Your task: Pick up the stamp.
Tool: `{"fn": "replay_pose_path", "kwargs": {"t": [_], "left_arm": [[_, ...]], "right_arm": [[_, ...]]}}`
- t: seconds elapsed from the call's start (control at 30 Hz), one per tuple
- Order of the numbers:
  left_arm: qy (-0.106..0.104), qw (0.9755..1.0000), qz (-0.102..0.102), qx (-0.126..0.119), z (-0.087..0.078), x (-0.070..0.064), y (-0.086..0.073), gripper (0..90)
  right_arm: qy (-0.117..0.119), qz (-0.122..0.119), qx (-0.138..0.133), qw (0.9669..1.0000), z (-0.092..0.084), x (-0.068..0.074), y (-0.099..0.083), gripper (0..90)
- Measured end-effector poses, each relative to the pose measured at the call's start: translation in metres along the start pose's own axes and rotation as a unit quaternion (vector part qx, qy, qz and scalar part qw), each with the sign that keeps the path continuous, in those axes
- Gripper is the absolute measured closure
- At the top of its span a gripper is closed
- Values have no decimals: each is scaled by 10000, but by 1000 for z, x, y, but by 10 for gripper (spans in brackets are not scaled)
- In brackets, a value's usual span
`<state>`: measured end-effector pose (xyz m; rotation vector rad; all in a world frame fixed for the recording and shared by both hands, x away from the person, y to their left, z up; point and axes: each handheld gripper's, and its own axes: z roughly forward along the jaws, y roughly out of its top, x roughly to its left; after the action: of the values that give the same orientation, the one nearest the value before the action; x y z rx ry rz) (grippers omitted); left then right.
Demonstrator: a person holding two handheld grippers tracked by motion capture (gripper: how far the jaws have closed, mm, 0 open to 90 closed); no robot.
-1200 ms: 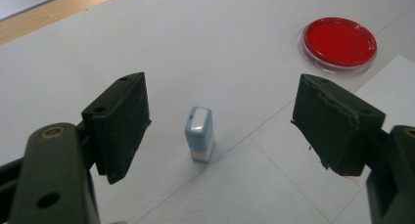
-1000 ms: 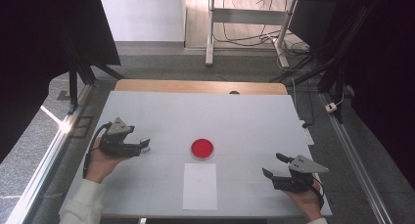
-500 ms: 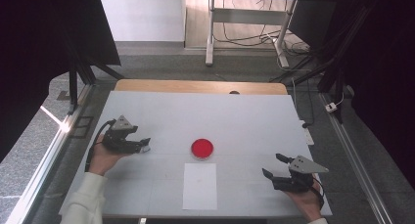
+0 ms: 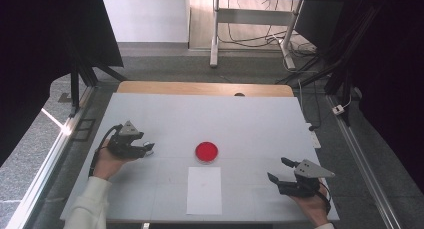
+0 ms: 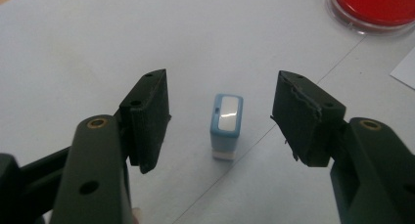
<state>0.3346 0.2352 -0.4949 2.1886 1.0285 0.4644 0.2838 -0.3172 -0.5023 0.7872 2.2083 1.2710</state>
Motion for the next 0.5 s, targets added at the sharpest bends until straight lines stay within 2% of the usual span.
{"fn": "replay_pose_path", "kwargs": {"t": [0.5], "left_arm": [[21,9998,136,152,9,-1,-3,493]], "right_arm": [[18,-28,54,10000,2,0,-1,243]]}}
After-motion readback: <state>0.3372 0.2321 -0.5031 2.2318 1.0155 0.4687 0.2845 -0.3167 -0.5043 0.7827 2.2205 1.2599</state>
